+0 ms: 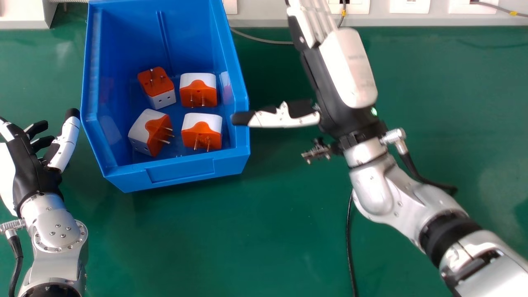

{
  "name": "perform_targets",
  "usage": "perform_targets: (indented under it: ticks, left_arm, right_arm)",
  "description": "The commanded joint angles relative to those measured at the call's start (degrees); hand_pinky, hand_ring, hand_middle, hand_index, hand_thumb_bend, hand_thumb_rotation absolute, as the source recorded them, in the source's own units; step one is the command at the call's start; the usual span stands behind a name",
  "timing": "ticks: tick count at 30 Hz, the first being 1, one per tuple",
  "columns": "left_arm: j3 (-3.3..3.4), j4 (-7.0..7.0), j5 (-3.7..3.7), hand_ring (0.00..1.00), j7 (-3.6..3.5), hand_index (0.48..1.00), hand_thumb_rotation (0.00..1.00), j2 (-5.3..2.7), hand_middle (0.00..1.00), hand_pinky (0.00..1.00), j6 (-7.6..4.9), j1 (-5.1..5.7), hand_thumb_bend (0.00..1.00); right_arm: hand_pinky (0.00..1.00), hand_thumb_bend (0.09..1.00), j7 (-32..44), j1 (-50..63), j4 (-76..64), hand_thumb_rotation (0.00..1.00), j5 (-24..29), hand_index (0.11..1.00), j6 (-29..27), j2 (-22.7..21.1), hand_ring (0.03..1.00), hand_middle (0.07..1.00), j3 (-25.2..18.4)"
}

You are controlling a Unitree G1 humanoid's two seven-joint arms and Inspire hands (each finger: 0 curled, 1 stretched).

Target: Pick all objects and put in blue box

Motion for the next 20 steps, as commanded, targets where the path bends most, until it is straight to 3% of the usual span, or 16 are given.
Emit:
perform_targets:
  ticks: [1,4,9,11,20]
  left_arm:
    - [-0.49,0.25,0.18,0.75,-1.23,0.871,0.56,-0.31,0.81,0.61,0.51,0.56,0.64]
    - [-0.33,0.52,0.16,0.75,-1.64,0.871,0.56,0.11,0.81,0.61,0.32,0.78,0.64]
    - [-0.11,-0.66,0.20,0.75,-2.49,0.871,0.56,1.12,0.81,0.61,0.21,1.90,0.64]
    - [-0.14,-0.68,0.36,0.75,-2.71,0.872,0.56,1.62,0.82,0.61,0.06,2.18,0.64]
    - [-1.08,-1.30,2.24,0.74,-1.75,0.868,0.55,2.53,0.81,0.60,0.30,3.16,0.64]
  right_arm:
    - [0.99,0.887,1.51,1.32,1.75,0.77,2.17,1.000,-2.26,-0.18,1.000,1.000,-1.68]
    - [0.98,0.843,6.35,3.28,4.31,0.87,4.99,1.000,-3.06,0.64,1.000,1.000,-3.60]
    - [0.94,0.830,30.08,5.23,7.67,0.94,22.10,1.000,-0.16,5.58,1.000,1.000,-15.16]
    - [0.93,0.830,35.48,5.00,7.65,0.95,26.31,1.000,1.67,7.07,1.000,1.000,-18.34]
    - [0.93,0.818,39.61,5.57,6.80,0.98,26.52,1.000,4.55,7.82,1.000,1.000,-20.52]
